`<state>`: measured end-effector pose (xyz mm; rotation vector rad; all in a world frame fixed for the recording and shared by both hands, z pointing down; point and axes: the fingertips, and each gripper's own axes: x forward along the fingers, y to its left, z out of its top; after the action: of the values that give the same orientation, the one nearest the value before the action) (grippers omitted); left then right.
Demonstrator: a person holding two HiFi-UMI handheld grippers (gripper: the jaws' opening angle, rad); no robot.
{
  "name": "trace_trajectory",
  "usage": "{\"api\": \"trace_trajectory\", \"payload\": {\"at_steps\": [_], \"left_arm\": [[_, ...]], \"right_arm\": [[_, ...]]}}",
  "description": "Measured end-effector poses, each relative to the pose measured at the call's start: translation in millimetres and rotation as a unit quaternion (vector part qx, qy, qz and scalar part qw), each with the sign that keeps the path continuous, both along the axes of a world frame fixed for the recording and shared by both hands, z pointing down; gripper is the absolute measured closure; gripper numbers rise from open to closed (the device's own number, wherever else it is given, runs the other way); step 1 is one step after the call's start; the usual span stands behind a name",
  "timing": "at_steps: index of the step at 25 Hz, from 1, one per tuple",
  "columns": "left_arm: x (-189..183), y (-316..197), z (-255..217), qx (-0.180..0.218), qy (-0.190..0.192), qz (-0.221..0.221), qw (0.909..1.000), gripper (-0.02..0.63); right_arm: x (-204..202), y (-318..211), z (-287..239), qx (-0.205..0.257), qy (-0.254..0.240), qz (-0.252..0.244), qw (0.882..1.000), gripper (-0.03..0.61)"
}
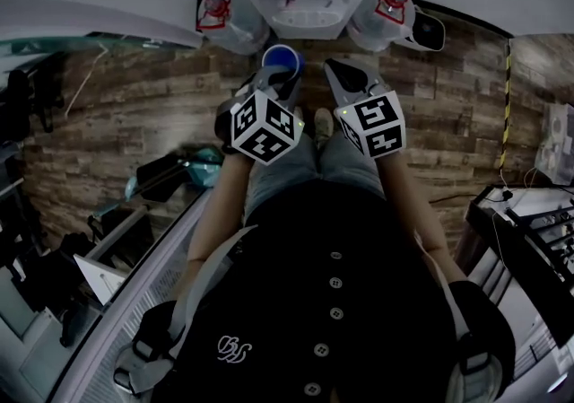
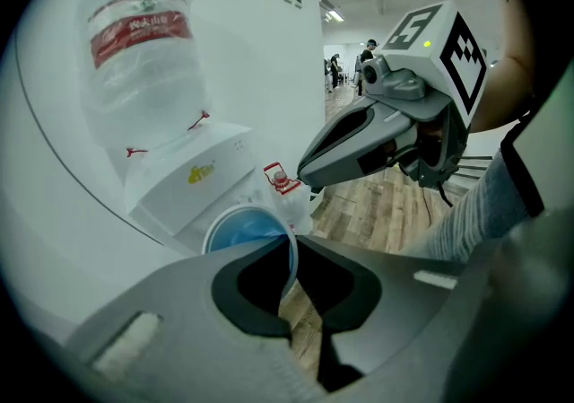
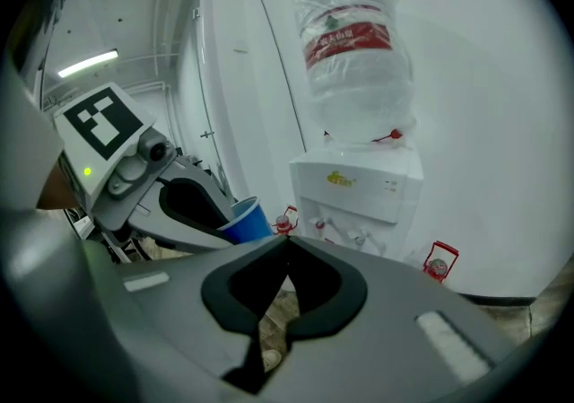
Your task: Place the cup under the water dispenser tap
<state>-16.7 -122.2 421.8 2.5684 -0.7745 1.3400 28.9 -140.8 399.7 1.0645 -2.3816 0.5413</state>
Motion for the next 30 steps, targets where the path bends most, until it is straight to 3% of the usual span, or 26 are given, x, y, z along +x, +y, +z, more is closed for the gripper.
{"api": "trace_trajectory", "payload": {"at_steps": [4,17,23,30], "left_arm": [[5.6,2.3,10.9,-0.009,-0.002,0.018,0.9998,0.594],[-10.0,-10.0,37.0,-0.016,-0.003,0.012,0.9998,0.594],[-9.5,-13.7,52.8,-0.019,-0.012,0.037,0.9991,0.594],[-8.1,-20.6,77.8,-0.029,-0.005,0.038,0.9988,0.594]], "right_arm": [[-1.0,-5.4,6.3,-0.006,-0.001,0.004,1.000,0.578],[2.2,-22.6,35.8,-0.014,0.015,0.037,0.999,0.578],[-1.1,-25.5,47.6,-0.014,0.025,0.049,0.998,0.578],[-12.5,-22.1,70.5,-0.023,0.026,0.041,0.999,0.578]]}}
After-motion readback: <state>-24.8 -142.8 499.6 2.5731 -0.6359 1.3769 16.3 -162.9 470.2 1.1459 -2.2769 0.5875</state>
